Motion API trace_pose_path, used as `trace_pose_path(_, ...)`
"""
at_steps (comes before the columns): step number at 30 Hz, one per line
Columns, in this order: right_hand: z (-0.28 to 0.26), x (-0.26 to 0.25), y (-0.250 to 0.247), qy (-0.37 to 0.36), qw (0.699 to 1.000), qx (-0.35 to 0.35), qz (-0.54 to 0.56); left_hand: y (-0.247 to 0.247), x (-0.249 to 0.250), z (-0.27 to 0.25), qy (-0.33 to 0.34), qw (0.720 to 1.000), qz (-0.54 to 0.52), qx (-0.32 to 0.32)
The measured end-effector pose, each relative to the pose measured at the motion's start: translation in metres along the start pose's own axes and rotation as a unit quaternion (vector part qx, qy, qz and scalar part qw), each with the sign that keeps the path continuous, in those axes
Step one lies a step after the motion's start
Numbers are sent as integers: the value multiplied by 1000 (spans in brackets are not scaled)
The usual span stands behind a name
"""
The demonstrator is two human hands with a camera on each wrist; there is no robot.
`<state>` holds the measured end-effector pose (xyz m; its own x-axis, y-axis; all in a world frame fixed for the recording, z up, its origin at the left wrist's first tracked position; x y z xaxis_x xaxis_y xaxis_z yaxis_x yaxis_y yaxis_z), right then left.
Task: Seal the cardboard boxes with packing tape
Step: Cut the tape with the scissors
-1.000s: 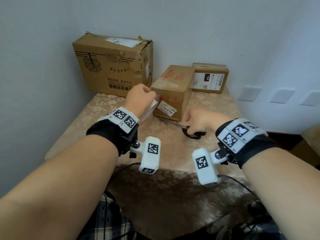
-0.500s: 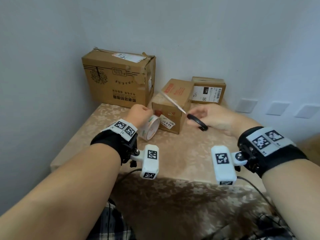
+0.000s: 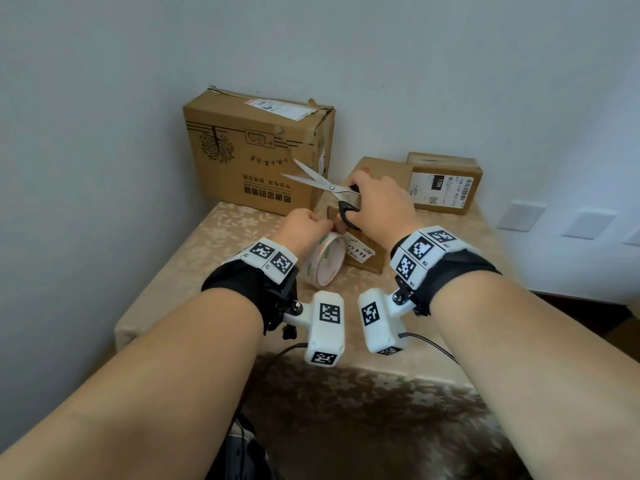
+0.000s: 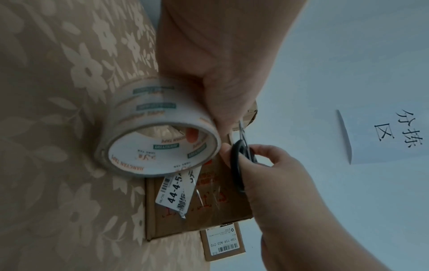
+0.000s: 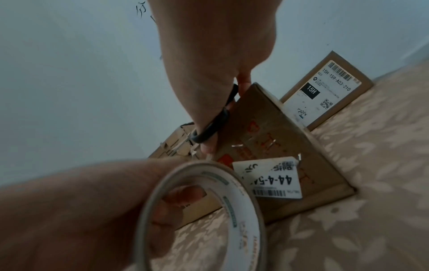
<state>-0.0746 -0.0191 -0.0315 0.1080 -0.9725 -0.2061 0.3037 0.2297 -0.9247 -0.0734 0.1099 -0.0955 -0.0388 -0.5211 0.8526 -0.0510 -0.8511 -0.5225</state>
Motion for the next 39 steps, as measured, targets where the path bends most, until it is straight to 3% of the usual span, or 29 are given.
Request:
trace_pose_path(11,1,7,5,15,998,3,65,0,7,-2,-11,981,189,-37)
trace_pose_path(14,2,9,5,25,996,-2,90,-2,6,-3,16,989,148,-24)
trace_pose_path(17,3,11,7,20,993,-13,120,-3,-4,-9,1,1000,25,-10)
trace_pose_path(23,-13,18,-19,8,954,-85,288,2,-4,-15,-15,997,-73,12)
trace_pose_path(25,-25,20,-28,26,948,-151,278,5,-1,-16,-14,997,-73,12)
trace_pose_path(28,-54,26,-23,48,931,-306,192,4,3,-19,-14,996,-85,31)
trace_pose_path(30,-71,38,-21,81,914,-362,163,3,4,-21,-13,996,-81,39)
trace_pose_path(33,-87,53,-19,129,891,-399,176,-1,5,-25,-13,998,-50,47)
trace_pose_path(39,-89,59,-16,159,876,-410,197,-6,3,-20,7,998,-16,53)
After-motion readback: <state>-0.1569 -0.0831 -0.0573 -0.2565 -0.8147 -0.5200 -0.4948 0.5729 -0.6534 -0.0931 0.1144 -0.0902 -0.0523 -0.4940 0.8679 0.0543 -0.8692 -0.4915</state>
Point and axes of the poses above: each hand's wrist, its own z-axis towards the middle knuckle, its own y-axis out of the palm, x = y × z, the point moved 9 cm from there along z, towards the middle knuckle, and after that the axes turned 5 degrees about y, right-handed, at the moved point
